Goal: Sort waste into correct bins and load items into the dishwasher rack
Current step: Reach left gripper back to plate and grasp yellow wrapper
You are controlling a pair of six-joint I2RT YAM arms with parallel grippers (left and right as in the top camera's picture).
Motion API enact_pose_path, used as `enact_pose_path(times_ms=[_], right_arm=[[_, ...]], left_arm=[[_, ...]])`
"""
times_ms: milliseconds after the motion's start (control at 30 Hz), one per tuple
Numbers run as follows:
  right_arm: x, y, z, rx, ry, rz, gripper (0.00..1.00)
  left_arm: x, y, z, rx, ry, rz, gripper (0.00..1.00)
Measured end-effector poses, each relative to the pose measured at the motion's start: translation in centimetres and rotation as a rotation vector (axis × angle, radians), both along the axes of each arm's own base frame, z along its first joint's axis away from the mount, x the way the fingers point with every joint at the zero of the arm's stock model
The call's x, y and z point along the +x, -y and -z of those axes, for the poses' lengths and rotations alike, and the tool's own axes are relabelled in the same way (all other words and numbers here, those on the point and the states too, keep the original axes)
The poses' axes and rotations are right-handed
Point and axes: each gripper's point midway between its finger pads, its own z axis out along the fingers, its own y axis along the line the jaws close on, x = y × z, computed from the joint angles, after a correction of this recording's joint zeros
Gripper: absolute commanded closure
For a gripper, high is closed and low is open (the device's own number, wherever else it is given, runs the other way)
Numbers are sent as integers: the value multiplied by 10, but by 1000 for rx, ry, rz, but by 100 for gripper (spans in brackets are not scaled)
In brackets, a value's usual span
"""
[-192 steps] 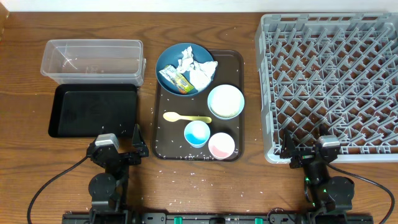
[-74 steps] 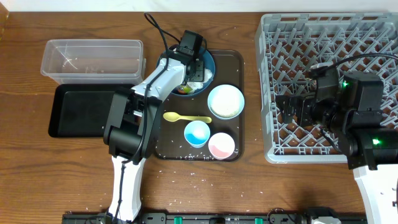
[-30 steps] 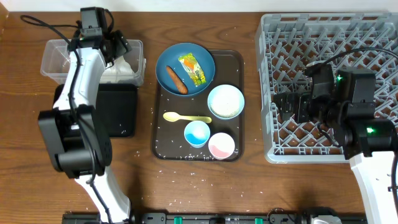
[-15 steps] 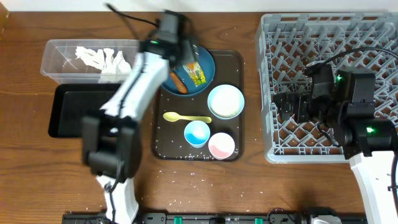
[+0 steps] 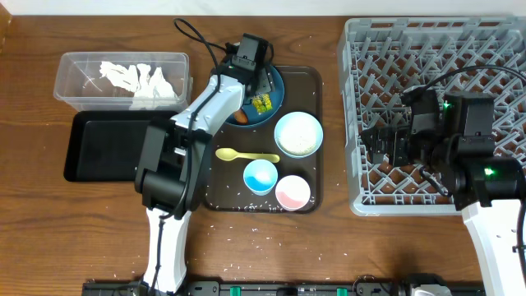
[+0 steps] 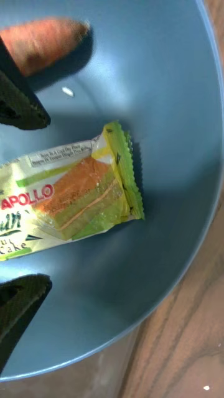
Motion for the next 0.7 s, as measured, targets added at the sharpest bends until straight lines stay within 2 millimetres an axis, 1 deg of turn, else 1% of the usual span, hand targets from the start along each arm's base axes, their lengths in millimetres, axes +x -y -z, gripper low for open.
enact_pose_path(times_ms=[133,200,233,267,300,333,367,400,633,700], right_arm=[[0,0,0,0,0,0,2],[0,0,0,0,-1,0,2],[0,0,0,0,-1,0,2],[0,0,0,0,-1,0,2],[0,0,0,0,-1,0,2],[0,0,0,0,-1,0,2],[0,0,0,0,-1,0,2],[0,0,0,0,-1,0,2],[0,0,0,0,-1,0,2],[0,0,0,0,-1,0,2]], left_arm=[[0,3,17,12,-14,7,32],[2,7,16,4,-3,13,34],[2,7,17,7,-3,13,38],[3,8,17,6,0,14,45],[3,8,18,5,1,10,59],[3,7,18,9,1,13,81],[3,7,19,8,0,11,91],[3,7,20,10,-1,11,94],[3,6,21,8,-8,12,94],[-1,4,19,7,-24,12,94]])
